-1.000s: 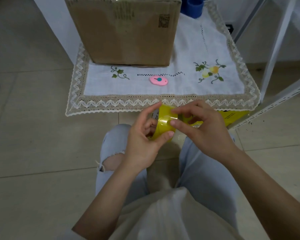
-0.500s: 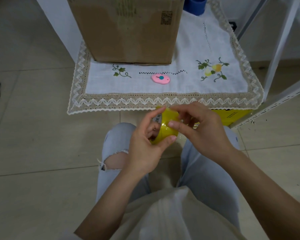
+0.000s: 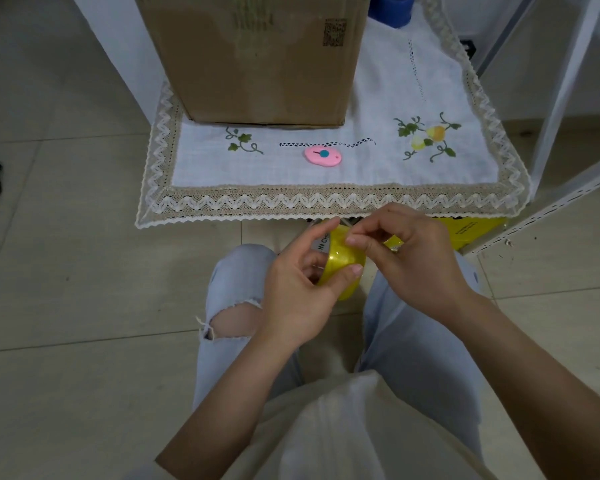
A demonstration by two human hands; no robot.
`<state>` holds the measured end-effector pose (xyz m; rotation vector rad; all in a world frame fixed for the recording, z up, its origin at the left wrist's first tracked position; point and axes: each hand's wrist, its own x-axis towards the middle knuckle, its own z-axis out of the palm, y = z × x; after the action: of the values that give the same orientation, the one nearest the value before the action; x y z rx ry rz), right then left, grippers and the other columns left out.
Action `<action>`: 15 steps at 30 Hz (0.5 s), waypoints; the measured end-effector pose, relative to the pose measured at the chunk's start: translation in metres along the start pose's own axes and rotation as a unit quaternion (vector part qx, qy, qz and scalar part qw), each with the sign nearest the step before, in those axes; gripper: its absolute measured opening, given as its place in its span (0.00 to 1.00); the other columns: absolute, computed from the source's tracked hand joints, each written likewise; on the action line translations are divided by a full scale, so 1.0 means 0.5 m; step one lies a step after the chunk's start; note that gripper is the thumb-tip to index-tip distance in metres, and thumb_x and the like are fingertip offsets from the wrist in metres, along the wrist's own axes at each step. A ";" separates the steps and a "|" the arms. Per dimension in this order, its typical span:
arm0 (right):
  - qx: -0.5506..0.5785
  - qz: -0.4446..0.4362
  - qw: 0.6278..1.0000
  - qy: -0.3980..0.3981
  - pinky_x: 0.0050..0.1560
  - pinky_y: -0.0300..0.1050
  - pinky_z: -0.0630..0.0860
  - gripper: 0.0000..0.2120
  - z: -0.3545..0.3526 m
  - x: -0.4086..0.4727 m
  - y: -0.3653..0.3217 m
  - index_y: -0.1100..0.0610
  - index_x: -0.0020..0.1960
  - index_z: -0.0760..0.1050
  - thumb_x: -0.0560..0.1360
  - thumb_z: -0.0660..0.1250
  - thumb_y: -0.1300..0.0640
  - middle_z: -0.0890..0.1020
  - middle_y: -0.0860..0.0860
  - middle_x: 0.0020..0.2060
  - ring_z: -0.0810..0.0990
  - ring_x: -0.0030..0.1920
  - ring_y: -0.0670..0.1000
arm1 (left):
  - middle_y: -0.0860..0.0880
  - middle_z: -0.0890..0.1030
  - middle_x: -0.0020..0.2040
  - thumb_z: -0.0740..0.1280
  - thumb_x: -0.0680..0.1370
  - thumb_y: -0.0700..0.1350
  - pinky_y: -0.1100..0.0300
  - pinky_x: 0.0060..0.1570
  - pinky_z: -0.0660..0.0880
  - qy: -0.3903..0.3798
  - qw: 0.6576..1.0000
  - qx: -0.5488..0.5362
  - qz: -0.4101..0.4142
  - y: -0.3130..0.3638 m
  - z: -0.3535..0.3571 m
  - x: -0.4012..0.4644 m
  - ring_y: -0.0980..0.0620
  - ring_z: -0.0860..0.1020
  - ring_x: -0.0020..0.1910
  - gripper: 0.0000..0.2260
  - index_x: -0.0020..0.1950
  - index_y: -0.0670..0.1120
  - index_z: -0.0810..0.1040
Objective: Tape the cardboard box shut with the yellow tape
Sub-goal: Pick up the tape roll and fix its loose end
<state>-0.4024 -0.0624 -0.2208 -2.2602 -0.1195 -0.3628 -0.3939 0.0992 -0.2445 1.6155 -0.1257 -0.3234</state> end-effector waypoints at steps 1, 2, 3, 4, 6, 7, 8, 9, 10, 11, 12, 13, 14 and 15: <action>0.001 -0.002 1.000 0.000 0.42 0.32 0.74 0.04 -0.001 0.001 0.000 0.57 0.45 0.83 0.72 0.72 0.57 0.82 0.50 0.38 0.78 0.38 0.45 | 0.47 0.85 0.36 0.77 0.68 0.43 0.48 0.44 0.82 0.004 1.000 0.000 -0.005 0.001 0.001 0.000 0.53 0.82 0.37 0.26 0.64 0.57 0.76; 0.004 -0.002 1.000 -0.002 0.42 0.31 0.74 0.03 -0.002 0.002 -0.001 0.57 0.45 0.83 0.72 0.73 0.58 0.82 0.51 0.38 0.78 0.38 0.45 | 0.47 0.85 0.36 0.77 0.69 0.42 0.50 0.43 0.82 0.008 1.000 -0.002 -0.012 0.002 0.001 0.001 0.53 0.81 0.37 0.26 0.65 0.56 0.76; 0.010 0.001 1.000 -0.004 0.42 0.30 0.74 0.03 -0.002 0.002 -0.001 0.58 0.45 0.83 0.72 0.73 0.58 0.82 0.51 0.38 0.79 0.39 0.45 | 0.48 0.84 0.35 0.77 0.69 0.41 0.52 0.41 0.81 0.009 1.000 -0.003 -0.019 0.004 0.000 0.001 0.54 0.81 0.36 0.26 0.65 0.55 0.76; 0.018 0.007 1.000 -0.003 0.43 0.30 0.74 0.04 -0.003 0.002 -0.002 0.58 0.45 0.83 0.72 0.73 0.58 0.82 0.51 0.38 0.79 0.39 0.45 | 0.48 0.84 0.34 0.77 0.69 0.41 0.53 0.40 0.81 0.009 1.000 -0.002 -0.020 0.003 0.000 0.001 0.54 0.81 0.36 0.27 0.65 0.55 0.76; 0.039 0.019 0.999 0.002 0.43 0.30 0.75 0.04 -0.004 0.002 -0.004 0.58 0.45 0.83 0.72 0.73 0.58 0.82 0.51 0.39 0.80 0.40 0.45 | 0.48 0.84 0.35 0.78 0.67 0.45 0.53 0.40 0.81 0.014 0.999 0.004 -0.028 0.002 0.002 0.002 0.52 0.82 0.37 0.28 0.65 0.56 0.75; 0.047 0.020 0.999 0.004 0.43 0.30 0.75 0.04 -0.005 0.003 -0.005 0.58 0.45 0.83 0.72 0.73 0.58 0.82 0.51 0.39 0.81 0.41 0.45 | 0.47 0.85 0.37 0.78 0.65 0.48 0.52 0.40 0.81 0.025 0.999 0.007 -0.044 0.001 0.002 0.003 0.51 0.82 0.37 0.29 0.64 0.57 0.74; 0.050 0.018 0.999 0.003 0.43 0.29 0.74 0.04 -0.006 0.004 -0.007 0.58 0.45 0.83 0.72 0.73 0.58 0.82 0.50 0.39 0.81 0.41 0.45 | 0.47 0.85 0.38 0.77 0.63 0.51 0.52 0.39 0.81 0.039 0.997 0.005 -0.061 -0.003 0.002 0.007 0.50 0.82 0.37 0.28 0.62 0.59 0.73; 0.048 0.015 0.999 0.000 0.43 0.29 0.74 0.04 -0.006 0.004 -0.007 0.58 0.44 0.83 0.72 0.73 0.58 0.82 0.50 0.39 0.81 0.41 0.45 | 0.46 0.85 0.39 0.77 0.62 0.52 0.51 0.39 0.80 0.047 0.996 -0.002 -0.077 -0.003 0.002 0.009 0.50 0.82 0.36 0.27 0.58 0.59 0.72; 0.046 0.015 0.999 -0.005 0.43 0.29 0.75 0.04 -0.006 0.006 -0.008 0.57 0.44 0.83 0.72 0.73 0.57 0.82 0.50 0.39 0.81 0.41 0.45 | 0.45 0.85 0.40 0.77 0.61 0.52 0.51 0.38 0.80 0.050 0.995 -0.006 -0.089 -0.004 0.002 0.011 0.50 0.81 0.36 0.26 0.55 0.59 0.71; 0.047 0.021 0.999 -0.011 0.42 0.30 0.75 0.03 -0.007 0.007 -0.008 0.57 0.44 0.83 0.72 0.73 0.57 0.83 0.50 0.39 0.81 0.41 0.45 | 0.44 0.85 0.40 0.78 0.62 0.51 0.51 0.38 0.79 0.047 0.994 -0.005 -0.097 -0.001 0.002 0.011 0.49 0.82 0.36 0.25 0.53 0.59 0.70; 0.052 0.032 0.998 -0.016 0.41 0.31 0.75 0.02 -0.007 0.008 -0.007 0.56 0.44 0.83 0.72 0.73 0.57 0.83 0.50 0.39 0.81 0.40 0.45 | 0.44 0.85 0.41 0.79 0.63 0.50 0.51 0.38 0.79 0.042 0.994 0.002 -0.101 -0.001 0.000 0.011 0.48 0.82 0.36 0.24 0.52 0.57 0.70; 0.064 0.047 0.997 -0.021 0.41 0.32 0.76 0.01 -0.007 0.010 -0.008 0.54 0.43 0.82 0.71 0.73 0.58 0.83 0.50 0.39 0.82 0.40 0.45 | 0.45 0.86 0.41 0.80 0.65 0.49 0.51 0.39 0.80 0.035 0.994 0.006 -0.103 0.000 -0.002 0.010 0.47 0.83 0.37 0.23 0.52 0.56 0.70; 0.083 0.067 0.994 -0.024 0.41 0.33 0.76 0.02 -0.008 0.012 -0.008 0.53 0.43 0.82 0.71 0.73 0.59 0.84 0.50 0.39 0.82 0.40 0.45 | 0.46 0.86 0.41 0.79 0.67 0.48 0.51 0.40 0.80 0.025 0.994 0.011 -0.104 -0.001 -0.003 0.010 0.47 0.84 0.39 0.20 0.51 0.55 0.71; 0.109 0.088 0.990 -0.028 0.41 0.35 0.77 0.03 -0.011 0.014 -0.010 0.52 0.42 0.82 0.71 0.73 0.60 0.84 0.50 0.39 0.82 0.39 0.45 | 0.47 0.86 0.40 0.78 0.68 0.50 0.51 0.41 0.80 0.011 0.995 0.016 -0.103 -0.003 -0.004 0.008 0.48 0.84 0.40 0.16 0.50 0.54 0.74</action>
<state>-0.3979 -0.0632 -0.2116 -2.0460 0.0117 -0.1834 -0.3894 0.1001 -0.2463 1.6669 0.0537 -0.4629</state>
